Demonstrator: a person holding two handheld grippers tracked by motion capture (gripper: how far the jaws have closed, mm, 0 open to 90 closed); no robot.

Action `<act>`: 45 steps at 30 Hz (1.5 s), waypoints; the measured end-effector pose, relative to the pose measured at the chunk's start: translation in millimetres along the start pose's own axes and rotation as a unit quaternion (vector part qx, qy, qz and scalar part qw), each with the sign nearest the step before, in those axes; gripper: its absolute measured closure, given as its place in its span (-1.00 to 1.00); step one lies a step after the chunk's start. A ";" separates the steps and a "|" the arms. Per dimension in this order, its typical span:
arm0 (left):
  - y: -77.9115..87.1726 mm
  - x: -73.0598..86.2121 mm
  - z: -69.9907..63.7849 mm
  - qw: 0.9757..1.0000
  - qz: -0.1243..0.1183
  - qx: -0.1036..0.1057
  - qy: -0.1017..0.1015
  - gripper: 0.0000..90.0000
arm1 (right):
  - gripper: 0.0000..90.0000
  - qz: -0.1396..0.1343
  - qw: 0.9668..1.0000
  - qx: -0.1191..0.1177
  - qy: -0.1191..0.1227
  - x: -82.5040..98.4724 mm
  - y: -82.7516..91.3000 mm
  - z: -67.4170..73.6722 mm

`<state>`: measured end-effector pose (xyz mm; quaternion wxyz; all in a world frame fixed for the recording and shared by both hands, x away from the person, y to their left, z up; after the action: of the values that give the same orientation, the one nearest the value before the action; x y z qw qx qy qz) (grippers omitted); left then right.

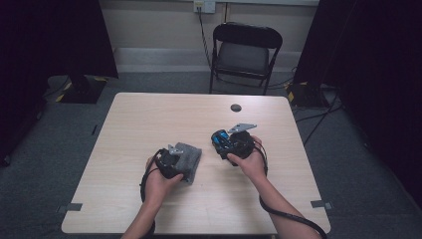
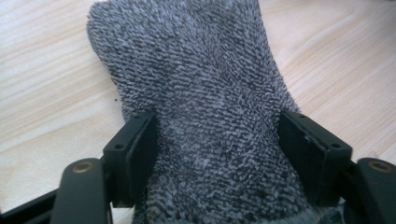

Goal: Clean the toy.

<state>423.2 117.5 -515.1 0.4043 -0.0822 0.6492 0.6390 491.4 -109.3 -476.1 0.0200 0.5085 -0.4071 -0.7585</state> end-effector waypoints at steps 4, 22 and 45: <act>0.7 1.9 -0.3 1.000 -0.007 0.011 -0.016 -0.19 | -0.66 0.007 1.000 0.001 -0.005 -0.2 -6.1 -10.4; 11.4 14.0 12.0 0.998 -0.006 0.059 -0.008 0.51 | -0.67 0.061 0.997 0.018 -0.031 -6.7 -57.0 -38.0; 10.9 13.4 13.4 0.998 -0.005 0.066 -0.006 0.51 | -0.43 0.077 0.997 -0.006 -0.021 -1.4 -65.4 -44.4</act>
<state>413.1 136.9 -513.3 0.4162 -0.0548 0.6868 0.5934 552.1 -91.5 -523.5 0.0731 0.4593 -0.4411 -0.7675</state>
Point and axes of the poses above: each handheld gripper's, and its own axes: y roughly backward along the jaws, x roughly out of its underside, z roughly to its left, the point moved 4 cm from there along -y, roughly forward along the jaws, and after that the axes turned 14 degrees about -x, right-handed, at the moved point
